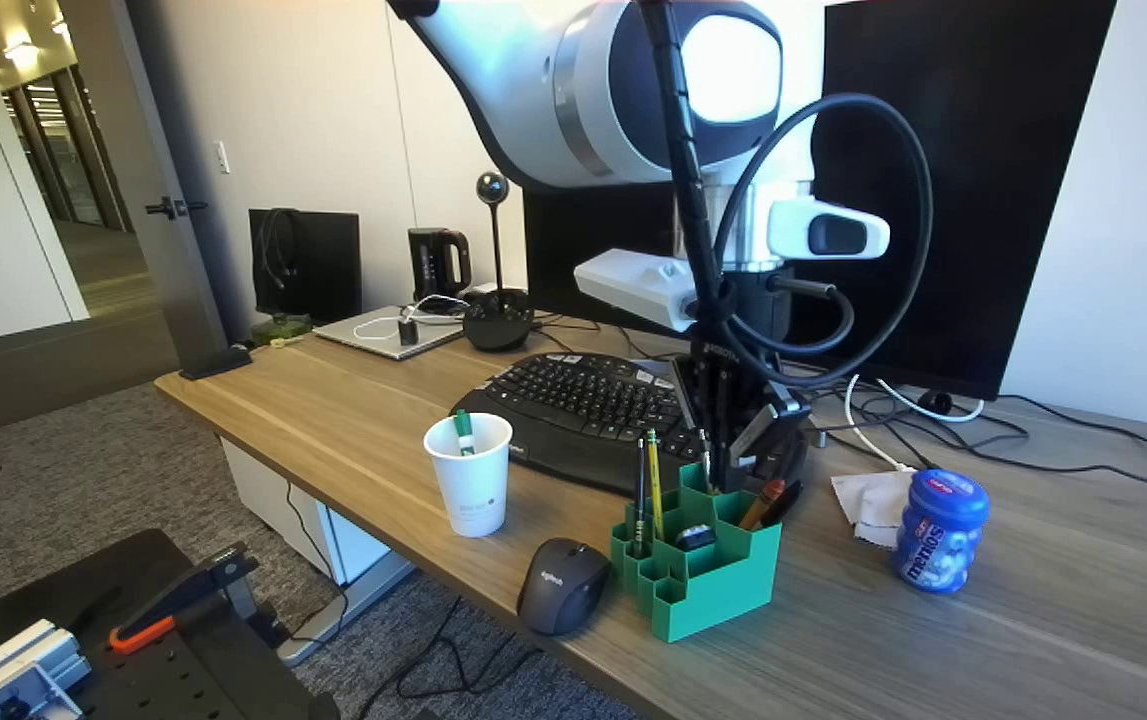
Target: Put one pencil in the white cup
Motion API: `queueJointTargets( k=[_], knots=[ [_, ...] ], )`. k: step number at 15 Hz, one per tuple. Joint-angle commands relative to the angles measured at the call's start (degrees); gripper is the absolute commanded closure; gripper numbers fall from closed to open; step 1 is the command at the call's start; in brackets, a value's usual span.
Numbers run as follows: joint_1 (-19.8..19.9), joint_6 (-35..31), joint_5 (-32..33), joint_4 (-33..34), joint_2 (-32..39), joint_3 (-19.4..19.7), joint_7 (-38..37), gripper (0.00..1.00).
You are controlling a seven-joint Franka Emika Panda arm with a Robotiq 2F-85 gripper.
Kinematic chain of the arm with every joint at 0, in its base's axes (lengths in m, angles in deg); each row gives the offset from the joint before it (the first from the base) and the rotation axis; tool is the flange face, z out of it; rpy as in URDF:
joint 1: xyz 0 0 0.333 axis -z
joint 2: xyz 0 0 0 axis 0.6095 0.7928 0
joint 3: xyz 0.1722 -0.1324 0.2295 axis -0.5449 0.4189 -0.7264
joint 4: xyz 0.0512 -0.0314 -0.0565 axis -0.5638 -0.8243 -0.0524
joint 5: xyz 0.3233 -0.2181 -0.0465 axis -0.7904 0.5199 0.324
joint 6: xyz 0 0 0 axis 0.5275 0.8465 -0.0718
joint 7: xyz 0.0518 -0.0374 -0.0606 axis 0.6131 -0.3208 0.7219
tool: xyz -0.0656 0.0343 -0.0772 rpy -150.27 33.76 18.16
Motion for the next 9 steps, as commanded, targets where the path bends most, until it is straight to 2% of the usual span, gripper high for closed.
queueJointTargets(
  k=[1, 9],
  knots=[
    [0.5, 0.3, -0.8, 1.1, 0.2, -0.3, 0.5, 0.58],
    [0.5, 0.3, -1.1, 1.8, 0.4, -0.4, 0.3, 0.01]
  ],
)
